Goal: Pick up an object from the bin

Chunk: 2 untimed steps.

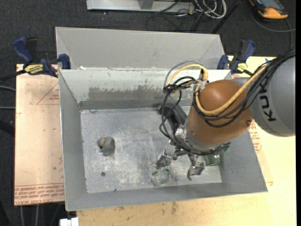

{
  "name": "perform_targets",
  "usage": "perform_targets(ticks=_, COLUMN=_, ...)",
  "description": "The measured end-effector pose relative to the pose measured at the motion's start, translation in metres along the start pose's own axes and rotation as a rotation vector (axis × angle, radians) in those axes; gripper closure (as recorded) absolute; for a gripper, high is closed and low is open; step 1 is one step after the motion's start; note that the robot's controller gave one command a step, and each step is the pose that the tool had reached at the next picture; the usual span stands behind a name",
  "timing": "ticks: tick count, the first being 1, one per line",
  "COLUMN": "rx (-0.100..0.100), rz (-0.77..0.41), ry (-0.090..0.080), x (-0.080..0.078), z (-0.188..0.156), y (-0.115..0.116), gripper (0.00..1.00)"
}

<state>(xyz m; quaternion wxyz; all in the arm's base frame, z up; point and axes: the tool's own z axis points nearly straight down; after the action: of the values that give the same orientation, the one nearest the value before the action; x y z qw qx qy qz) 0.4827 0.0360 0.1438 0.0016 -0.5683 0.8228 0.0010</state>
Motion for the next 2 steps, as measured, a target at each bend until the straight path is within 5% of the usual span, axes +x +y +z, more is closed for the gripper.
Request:
perform_targets(ticks=1, rx=-0.001, rz=0.005, ry=0.001, x=0.001, z=0.000, y=0.000, gripper=0.00)
perform_targets(ticks=2, rx=0.001, rz=-0.084, ry=0.008, x=-0.002, z=0.063, y=0.003, gripper=1.00)
